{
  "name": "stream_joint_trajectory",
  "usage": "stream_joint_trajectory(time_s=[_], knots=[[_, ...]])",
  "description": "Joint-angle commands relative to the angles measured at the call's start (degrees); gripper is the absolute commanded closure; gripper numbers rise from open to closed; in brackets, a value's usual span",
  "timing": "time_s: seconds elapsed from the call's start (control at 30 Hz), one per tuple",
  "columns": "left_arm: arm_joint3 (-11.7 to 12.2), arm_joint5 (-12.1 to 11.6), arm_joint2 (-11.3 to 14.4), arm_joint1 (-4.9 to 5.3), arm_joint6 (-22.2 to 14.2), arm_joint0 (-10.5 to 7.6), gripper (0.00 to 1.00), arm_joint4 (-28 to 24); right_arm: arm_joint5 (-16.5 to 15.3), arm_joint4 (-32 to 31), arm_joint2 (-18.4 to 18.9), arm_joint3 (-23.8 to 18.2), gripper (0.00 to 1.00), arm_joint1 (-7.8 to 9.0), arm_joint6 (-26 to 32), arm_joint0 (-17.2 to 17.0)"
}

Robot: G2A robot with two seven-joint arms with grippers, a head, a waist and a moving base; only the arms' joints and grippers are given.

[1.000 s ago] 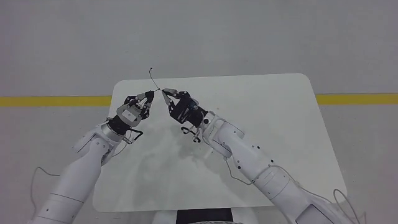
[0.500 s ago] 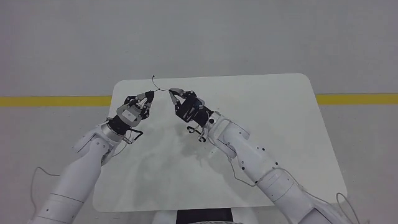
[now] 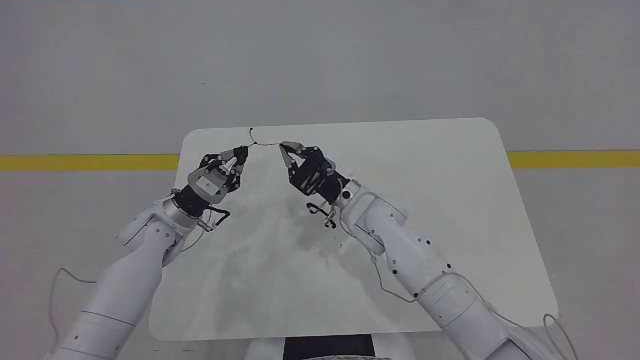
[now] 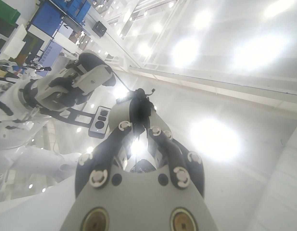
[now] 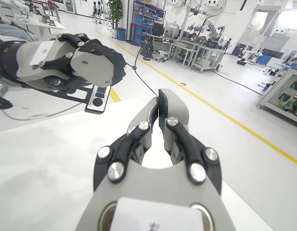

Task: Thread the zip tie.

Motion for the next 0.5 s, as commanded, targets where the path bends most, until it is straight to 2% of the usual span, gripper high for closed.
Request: stream_joint_trajectory(time_s=[0.0, 0.47], knots=[[0.00, 0.00, 0.00, 0.00, 0.00, 0.00, 1.00, 0.00, -0.08, -0.15, 0.32, -0.06, 1.00, 0.07, -0.02, -0.20], [0.00, 0.00, 0.00, 0.00, 0.00, 0.00, 1.00, 0.00, 0.11, -0.58, 2.46, -0.21, 1.00, 0.62, 0.27, -1.02]])
